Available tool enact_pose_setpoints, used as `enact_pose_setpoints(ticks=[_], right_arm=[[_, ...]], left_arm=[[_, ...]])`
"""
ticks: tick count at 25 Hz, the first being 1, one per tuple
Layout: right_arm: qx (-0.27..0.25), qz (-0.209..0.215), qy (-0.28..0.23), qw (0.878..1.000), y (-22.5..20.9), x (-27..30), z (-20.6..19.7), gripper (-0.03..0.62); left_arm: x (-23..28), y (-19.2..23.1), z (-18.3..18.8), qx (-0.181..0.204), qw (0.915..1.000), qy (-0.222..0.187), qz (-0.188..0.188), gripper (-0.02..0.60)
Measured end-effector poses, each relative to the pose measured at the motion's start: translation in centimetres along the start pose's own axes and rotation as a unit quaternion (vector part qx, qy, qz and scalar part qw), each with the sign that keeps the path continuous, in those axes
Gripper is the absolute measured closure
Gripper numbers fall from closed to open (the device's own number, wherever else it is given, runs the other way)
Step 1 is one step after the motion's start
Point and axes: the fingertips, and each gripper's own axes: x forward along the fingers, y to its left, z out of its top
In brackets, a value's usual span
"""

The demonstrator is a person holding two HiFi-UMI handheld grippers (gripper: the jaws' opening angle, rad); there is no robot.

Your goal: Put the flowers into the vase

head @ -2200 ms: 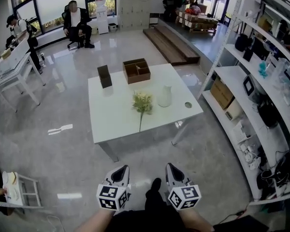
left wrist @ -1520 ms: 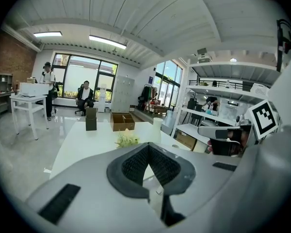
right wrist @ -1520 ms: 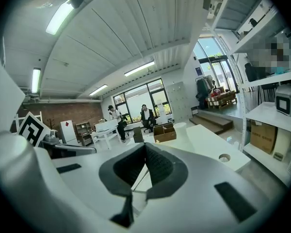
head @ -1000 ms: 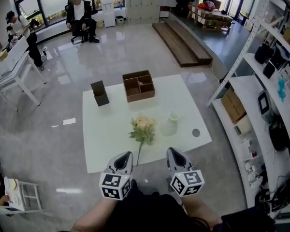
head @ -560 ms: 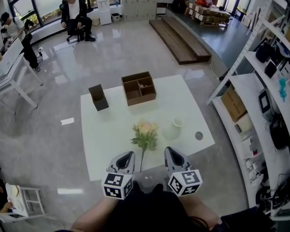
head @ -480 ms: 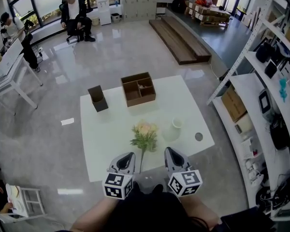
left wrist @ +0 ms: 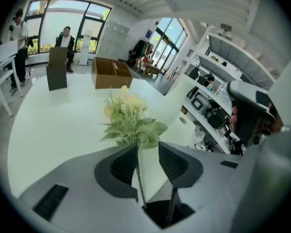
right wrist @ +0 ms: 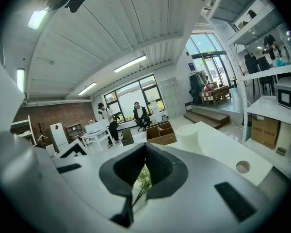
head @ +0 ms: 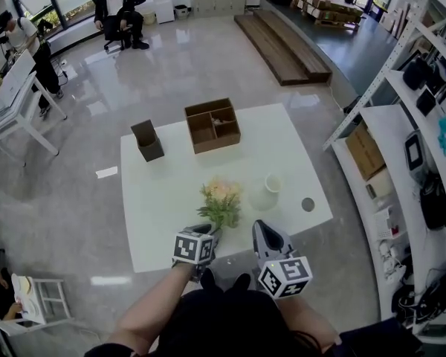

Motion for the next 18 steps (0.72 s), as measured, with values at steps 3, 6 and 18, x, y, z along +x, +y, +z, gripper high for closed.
enact_pose_setpoints(ticks=[3,6,18], right_arm=[[0.001,0.005,0.005,1.000,0.1,0.1,-0.2,0.591],[0.005,0.003,0.008,1.000,-0.4,0.2,-0.4,0.591],[0.007,-0.007,0.015,1.000,-1.2,0.4,-0.5,0.591]], left_arm=[[2.4,0.6,-0.4,-0.003,0.9985,0.054,-0.001,0.379],[4.4,1.5,-0.5,-0.028,0.9946,0.100,0.001,0.347],[7.6,4.2,-3.8,0.021,0.9677,0.240,0.072,0.393]])
